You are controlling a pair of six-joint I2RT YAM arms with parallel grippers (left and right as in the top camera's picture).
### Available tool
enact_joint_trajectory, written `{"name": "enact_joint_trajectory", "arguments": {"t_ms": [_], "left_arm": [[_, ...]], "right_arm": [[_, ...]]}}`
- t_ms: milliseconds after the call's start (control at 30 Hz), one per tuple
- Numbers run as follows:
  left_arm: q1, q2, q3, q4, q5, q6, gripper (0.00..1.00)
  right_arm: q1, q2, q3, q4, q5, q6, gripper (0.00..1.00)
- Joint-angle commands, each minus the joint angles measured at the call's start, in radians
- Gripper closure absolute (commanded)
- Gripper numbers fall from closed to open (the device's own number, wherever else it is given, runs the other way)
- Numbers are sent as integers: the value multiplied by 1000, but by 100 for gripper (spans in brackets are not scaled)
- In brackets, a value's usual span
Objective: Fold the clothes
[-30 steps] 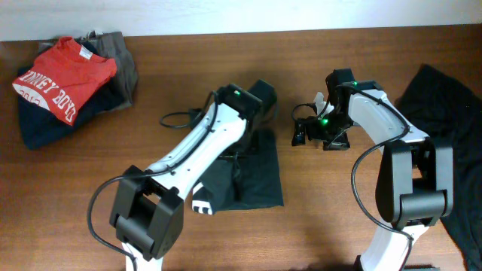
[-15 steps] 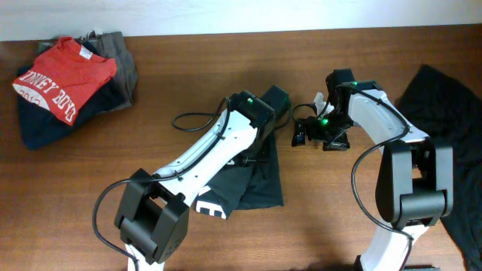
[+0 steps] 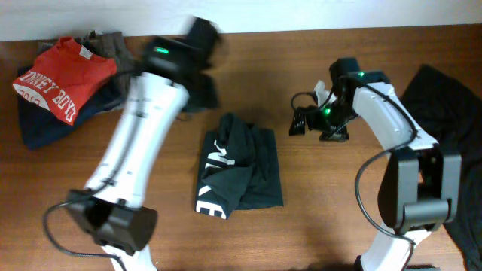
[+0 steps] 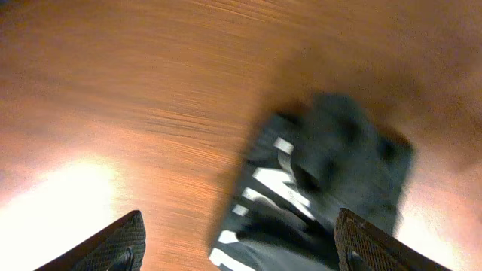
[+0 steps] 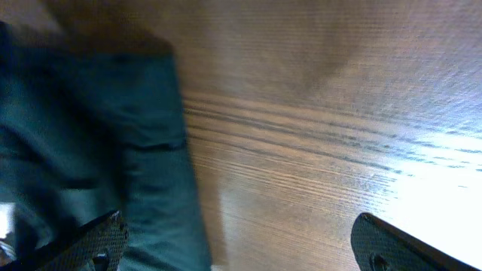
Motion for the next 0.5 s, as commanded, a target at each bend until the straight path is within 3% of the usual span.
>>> {"name": "enact_joint_trajectory", "arguments": {"t_ms": [0,100,200,300,467], "left_arm": [[174,-31,1,-10,16,0,20],[321,-31,-40,7,13,-31,19],[396,-31,-92,14,13,-42,8],[439,-31,-168,25,12,-42,7],[455,-31,-335,110,18,-42,6]], "right_arm": [[33,-53,100,-31,-16,-18,1],[191,-53,170,-28,76,-22,3],[343,-50,178,15,239,-2,2],[479,-34,178,46,433,85,2],[620,-32,178,74,558,122,3]]}}
